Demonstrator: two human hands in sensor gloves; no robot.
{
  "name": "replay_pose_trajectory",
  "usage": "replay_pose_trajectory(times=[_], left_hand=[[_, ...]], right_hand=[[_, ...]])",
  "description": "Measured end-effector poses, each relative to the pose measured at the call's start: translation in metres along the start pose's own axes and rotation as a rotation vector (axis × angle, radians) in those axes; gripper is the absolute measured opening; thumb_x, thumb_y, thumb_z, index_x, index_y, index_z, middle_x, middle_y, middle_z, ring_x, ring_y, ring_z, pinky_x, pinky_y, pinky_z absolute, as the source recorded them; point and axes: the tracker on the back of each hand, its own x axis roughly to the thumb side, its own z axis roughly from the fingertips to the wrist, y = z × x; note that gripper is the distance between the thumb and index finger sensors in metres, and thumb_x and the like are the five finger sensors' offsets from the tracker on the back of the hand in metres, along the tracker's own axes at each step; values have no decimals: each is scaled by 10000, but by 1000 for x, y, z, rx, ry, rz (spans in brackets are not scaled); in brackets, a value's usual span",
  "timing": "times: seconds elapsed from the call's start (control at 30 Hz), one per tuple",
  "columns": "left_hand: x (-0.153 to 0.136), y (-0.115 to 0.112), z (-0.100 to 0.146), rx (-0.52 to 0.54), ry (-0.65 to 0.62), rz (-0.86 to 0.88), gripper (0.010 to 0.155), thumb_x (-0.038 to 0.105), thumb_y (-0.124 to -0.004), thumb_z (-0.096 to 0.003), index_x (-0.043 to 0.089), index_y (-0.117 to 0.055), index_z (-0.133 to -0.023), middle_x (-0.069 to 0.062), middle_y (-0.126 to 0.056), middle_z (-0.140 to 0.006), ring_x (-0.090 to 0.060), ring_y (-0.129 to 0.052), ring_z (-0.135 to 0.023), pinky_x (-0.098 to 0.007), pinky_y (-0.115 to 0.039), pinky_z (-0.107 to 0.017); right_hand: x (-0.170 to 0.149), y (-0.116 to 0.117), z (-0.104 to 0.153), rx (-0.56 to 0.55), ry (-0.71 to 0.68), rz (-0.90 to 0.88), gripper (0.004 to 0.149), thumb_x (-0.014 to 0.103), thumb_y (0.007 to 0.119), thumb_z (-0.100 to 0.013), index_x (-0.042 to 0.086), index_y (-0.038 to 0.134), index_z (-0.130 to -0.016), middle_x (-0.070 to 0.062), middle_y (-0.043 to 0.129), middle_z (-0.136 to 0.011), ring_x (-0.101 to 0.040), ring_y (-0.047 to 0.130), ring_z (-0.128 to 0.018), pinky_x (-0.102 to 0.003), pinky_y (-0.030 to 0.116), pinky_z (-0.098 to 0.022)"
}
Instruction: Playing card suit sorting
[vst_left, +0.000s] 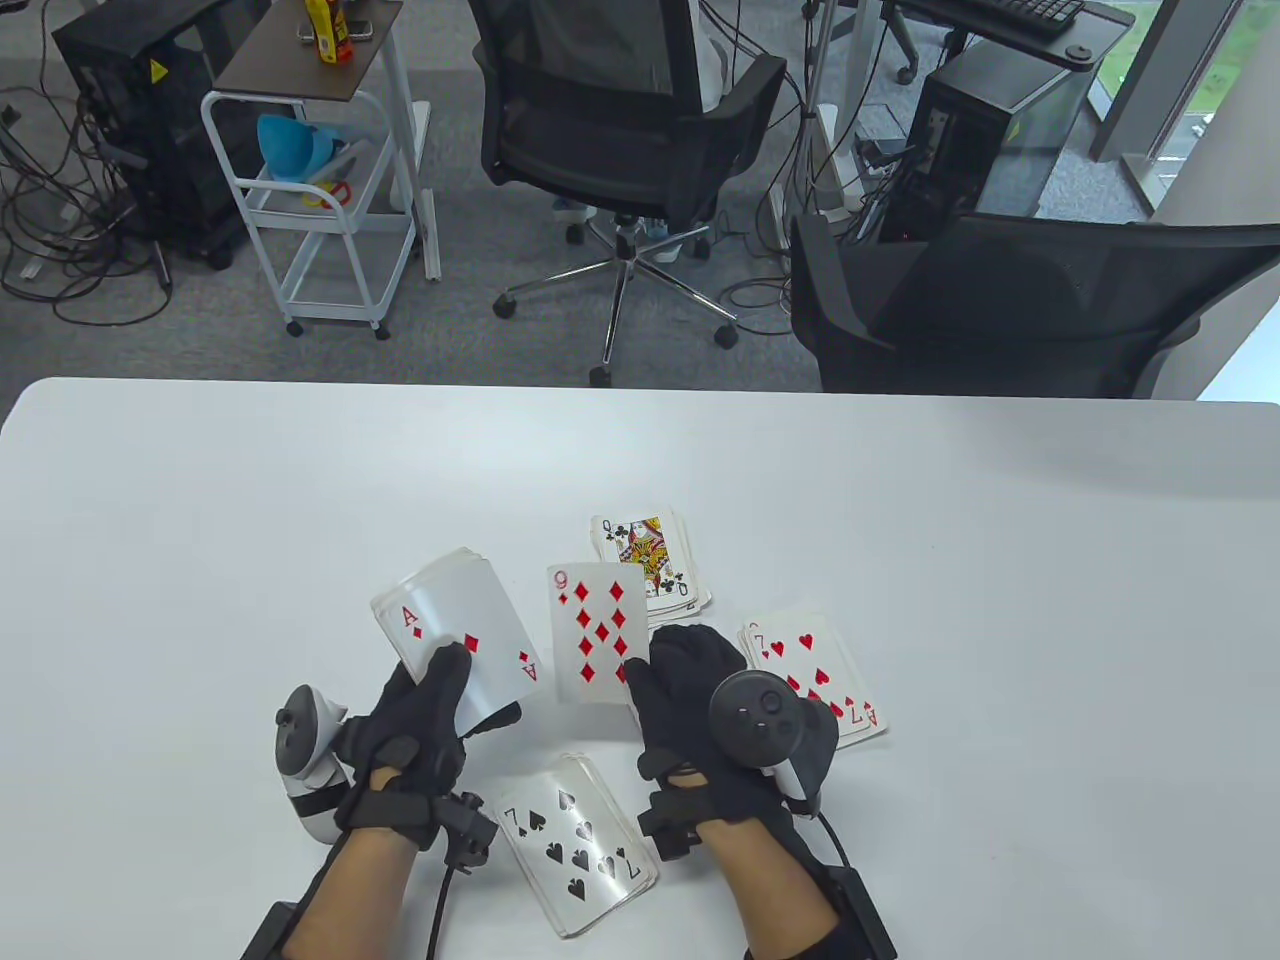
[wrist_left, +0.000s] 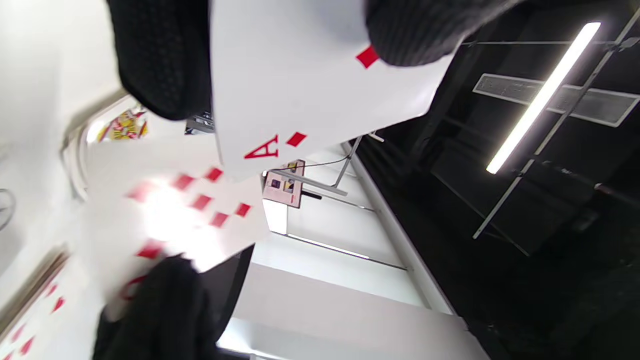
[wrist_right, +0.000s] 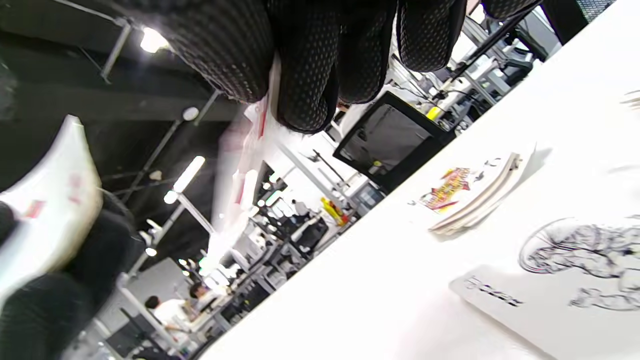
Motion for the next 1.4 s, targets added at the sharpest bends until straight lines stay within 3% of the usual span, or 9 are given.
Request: replay_pose_trajectory(times=[0.2,0.3,0.47,0.6,0.73,1.0,1.13,1.4], left_hand=[[6,2,0,-3,-35,80,531,523,-737,-587,250,-655,-1034,-8,-856,-968,-296,-958,-806,-405,-917,-515],[7,3,0,5,-43,96,532,521,-729,-586,242,-654,-1033,-4,-864,-960,-291,-966,-799,-403,-922,-509],[8,7,2,25,-55,117,533,523,-730,-586,240,-656,-1031,-4,-869,-956,-290,-970,-793,-402,-923,-506],[9,9,3,34,-56,120,532,522,-732,-585,240,-658,-1030,-3,-870,-956,-289,-968,-795,-401,-923,-507],[5,7,0,30,-42,107,531,525,-731,-585,242,-659,-1029,0,-872,-954,-285,-972,-792,-398,-925,-505],[-14,-13,-1,-52,46,-7,532,522,-732,-586,237,-661,-1030,-4,-873,-954,-291,-971,-791,-403,-923,-504],[-26,-22,-3,-95,93,-66,533,520,-733,-586,236,-661,-1030,-7,-873,-954,-294,-971,-790,-406,-922,-504],[-40,-27,-2,-131,157,-129,532,516,-736,-585,234,-663,-1030,-10,-874,-954,-298,-970,-790,-409,-921,-503]], right_hand=[[25,32,-32,225,73,233,385,328,846,-563,14,872,-784,-252,609,-1032,-555,403,-1005,-763,301,-662],[42,60,-55,352,146,373,389,336,845,-568,12,865,-781,-254,595,-1030,-556,377,-1007,-762,282,-662],[55,111,-80,395,211,599,388,343,850,-562,6,879,-751,-253,620,-1006,-553,400,-997,-758,279,-661],[51,127,-83,385,212,809,402,406,890,-539,47,877,-721,-239,641,-994,-546,425,-992,-755,283,-663],[50,107,-75,317,151,741,437,475,870,-538,74,860,-712,-234,648,-988,-546,435,-988,-752,292,-663],[24,2,-19,47,-3,249,461,476,778,-575,57,853,-753,-247,645,-996,-558,436,-985,-761,296,-653],[10,-7,3,-67,-101,103,473,473,763,-575,54,854,-775,-245,662,-994,-557,458,-981,-763,310,-649],[13,3,14,-41,-186,74,499,482,754,-572,66,828,-838,-231,652,-1015,-545,459,-993,-759,324,-655]])
